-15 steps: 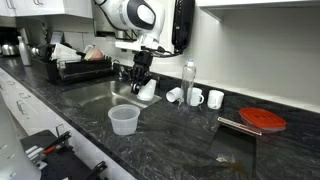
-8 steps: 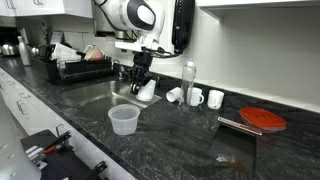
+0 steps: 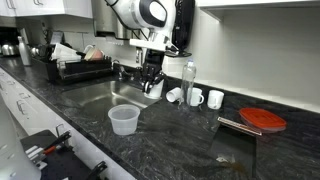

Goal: Move the white mug with a spoon inside backwards

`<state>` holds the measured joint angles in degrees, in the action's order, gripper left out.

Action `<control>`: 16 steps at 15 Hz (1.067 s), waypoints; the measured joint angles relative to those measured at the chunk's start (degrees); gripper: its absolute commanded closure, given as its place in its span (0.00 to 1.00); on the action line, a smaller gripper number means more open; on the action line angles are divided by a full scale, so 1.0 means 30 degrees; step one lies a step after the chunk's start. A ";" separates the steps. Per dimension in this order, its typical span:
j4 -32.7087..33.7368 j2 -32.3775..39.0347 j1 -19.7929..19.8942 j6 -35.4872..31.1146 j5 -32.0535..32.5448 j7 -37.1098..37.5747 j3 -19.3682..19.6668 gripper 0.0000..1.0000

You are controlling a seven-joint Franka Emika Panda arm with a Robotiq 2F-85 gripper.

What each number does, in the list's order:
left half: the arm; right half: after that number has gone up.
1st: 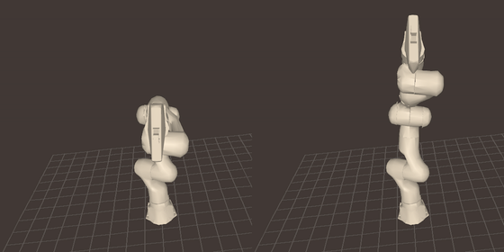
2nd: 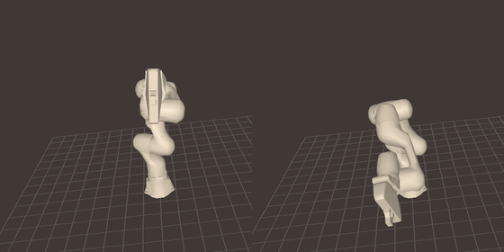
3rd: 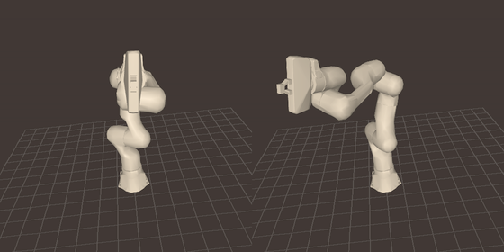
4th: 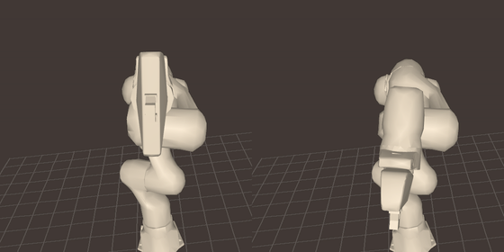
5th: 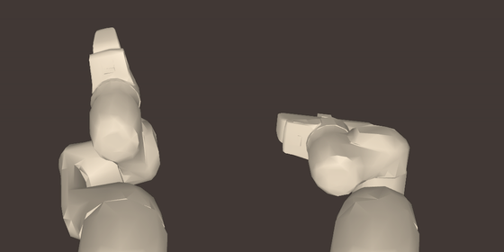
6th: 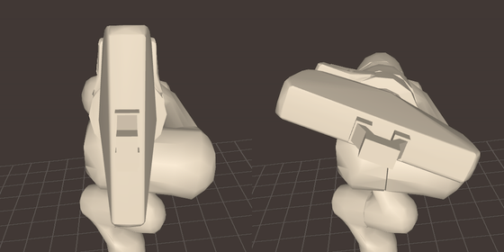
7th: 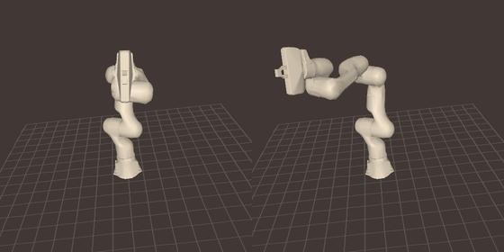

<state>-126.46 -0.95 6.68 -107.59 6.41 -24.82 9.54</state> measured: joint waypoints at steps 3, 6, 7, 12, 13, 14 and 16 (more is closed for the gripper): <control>0.2042 0.1905 0.0370 0.0916 0.0008 -0.2985 0.0216 0.87; 0.3275 0.3182 0.0492 0.1602 0.0008 -0.3948 0.0208 0.87; 0.3337 0.3211 0.0487 0.1683 0.0008 -0.3975 0.0198 0.87; 0.3426 0.3202 0.0486 0.1893 0.0008 -0.3990 0.0196 0.97; 0.3426 0.3203 0.0486 0.1902 0.0008 -0.3991 0.0196 0.97; 0.3418 0.3210 0.0488 0.1871 0.0008 -0.3991 0.0177 0.97; 0.3417 0.3252 0.0487 0.1751 0.0071 -0.3991 0.0114 0.97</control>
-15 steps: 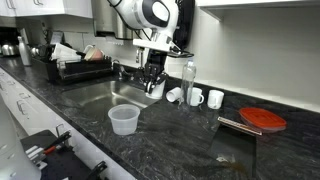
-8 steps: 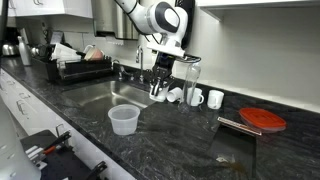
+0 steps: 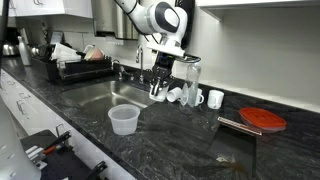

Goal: Move the white mug with a spoon inside backwards

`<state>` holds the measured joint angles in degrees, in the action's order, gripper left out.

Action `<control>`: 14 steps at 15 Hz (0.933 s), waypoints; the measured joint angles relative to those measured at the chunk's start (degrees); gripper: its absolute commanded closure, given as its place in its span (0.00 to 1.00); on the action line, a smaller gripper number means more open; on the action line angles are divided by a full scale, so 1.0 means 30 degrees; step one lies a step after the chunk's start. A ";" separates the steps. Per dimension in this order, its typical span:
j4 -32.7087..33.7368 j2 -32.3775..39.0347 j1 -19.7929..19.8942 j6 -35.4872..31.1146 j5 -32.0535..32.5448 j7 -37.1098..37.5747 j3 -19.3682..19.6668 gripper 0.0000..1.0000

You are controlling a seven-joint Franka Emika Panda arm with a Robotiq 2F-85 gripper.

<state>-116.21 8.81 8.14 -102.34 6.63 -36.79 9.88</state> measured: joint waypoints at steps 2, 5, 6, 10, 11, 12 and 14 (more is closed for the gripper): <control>0.0010 0.0058 0.0000 -0.0453 0.0396 0.0000 -0.0069 0.97; 0.0007 0.0458 -0.0004 -0.1693 0.2062 0.0077 -0.0170 0.97; 0.0004 0.0675 -0.0007 -0.2148 0.2700 0.0093 -0.0195 0.97; -0.0016 0.1804 -0.0023 -0.3758 0.3869 0.0092 -0.0423 0.97; -0.0006 0.2023 -0.0023 -0.4079 0.3845 0.0093 -0.0506 0.97; 0.0039 0.2197 -0.0023 -0.4351 0.3790 0.0094 -0.0586 0.97; 0.0162 0.2393 -0.0012 -0.4806 0.3524 0.0094 -0.0682 0.97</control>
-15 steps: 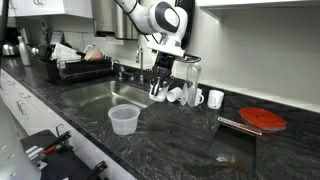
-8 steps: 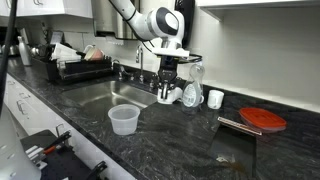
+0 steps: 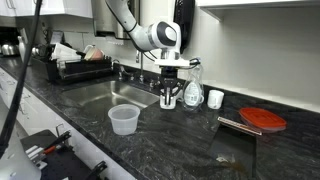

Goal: Move the white mug with a spoon inside backwards

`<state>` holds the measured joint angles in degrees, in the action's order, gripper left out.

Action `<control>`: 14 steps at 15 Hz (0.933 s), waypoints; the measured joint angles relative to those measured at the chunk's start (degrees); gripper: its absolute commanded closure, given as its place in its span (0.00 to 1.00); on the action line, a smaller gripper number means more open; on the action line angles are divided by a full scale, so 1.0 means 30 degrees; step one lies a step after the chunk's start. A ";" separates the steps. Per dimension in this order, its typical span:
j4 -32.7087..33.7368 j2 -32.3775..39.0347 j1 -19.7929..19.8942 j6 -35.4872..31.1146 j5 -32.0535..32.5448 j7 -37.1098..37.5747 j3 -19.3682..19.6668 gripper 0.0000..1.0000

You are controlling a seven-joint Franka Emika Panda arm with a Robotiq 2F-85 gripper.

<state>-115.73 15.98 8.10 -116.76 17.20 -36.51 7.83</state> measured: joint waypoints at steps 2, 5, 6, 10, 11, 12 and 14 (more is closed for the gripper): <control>0.0213 0.0075 0.0067 -0.0249 -0.0343 0.0000 -0.0001 0.97; 0.0611 0.0360 0.0358 -0.0354 -0.0744 0.0000 0.0006 0.97; 0.0661 0.0496 0.0457 -0.0383 -0.0851 0.0000 0.0007 0.97; 0.0721 0.1167 0.0698 -0.0439 -0.1535 0.0095 0.0007 0.97; 0.0739 0.1322 0.0743 -0.0472 -0.1727 0.0146 0.0008 0.97; 0.0764 0.1342 0.0811 -0.0474 -0.1911 0.0171 0.0008 0.97; 0.0779 0.1359 0.0943 -0.0507 -0.2280 0.0204 0.0008 0.97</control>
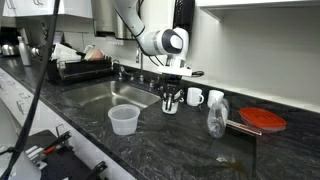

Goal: Move the white mug with a spoon inside backwards

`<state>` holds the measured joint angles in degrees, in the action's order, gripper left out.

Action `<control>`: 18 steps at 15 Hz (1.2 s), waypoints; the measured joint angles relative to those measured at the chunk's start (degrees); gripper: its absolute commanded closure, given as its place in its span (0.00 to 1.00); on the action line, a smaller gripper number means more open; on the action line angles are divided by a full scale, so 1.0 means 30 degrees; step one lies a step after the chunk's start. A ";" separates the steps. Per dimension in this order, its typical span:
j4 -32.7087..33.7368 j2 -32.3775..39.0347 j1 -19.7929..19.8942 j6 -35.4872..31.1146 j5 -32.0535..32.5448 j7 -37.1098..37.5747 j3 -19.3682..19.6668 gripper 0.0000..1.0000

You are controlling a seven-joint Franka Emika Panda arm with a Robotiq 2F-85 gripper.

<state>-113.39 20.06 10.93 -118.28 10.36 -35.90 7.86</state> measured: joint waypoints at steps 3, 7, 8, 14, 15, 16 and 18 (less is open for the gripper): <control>0.0004 0.0016 0.0118 -0.0079 -0.0225 0.0174 0.0000 0.97; 0.0005 0.0023 0.0153 -0.0106 -0.0235 0.0370 0.0000 0.56; 0.0005 0.0036 0.0166 -0.0104 -0.0239 0.0379 0.0000 0.48; 0.0005 0.0075 0.0257 -0.0017 -0.0498 0.0378 0.0000 0.07; 0.0010 0.0075 0.0273 0.0003 -0.0544 0.0378 0.0000 0.00; 0.0041 0.0075 0.0302 0.0072 -0.0599 0.0379 0.0001 0.00; 0.0188 -0.0010 0.0368 0.0862 -0.0709 0.0664 0.0033 0.00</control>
<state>-112.83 20.03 12.04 -115.69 8.23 -33.90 7.96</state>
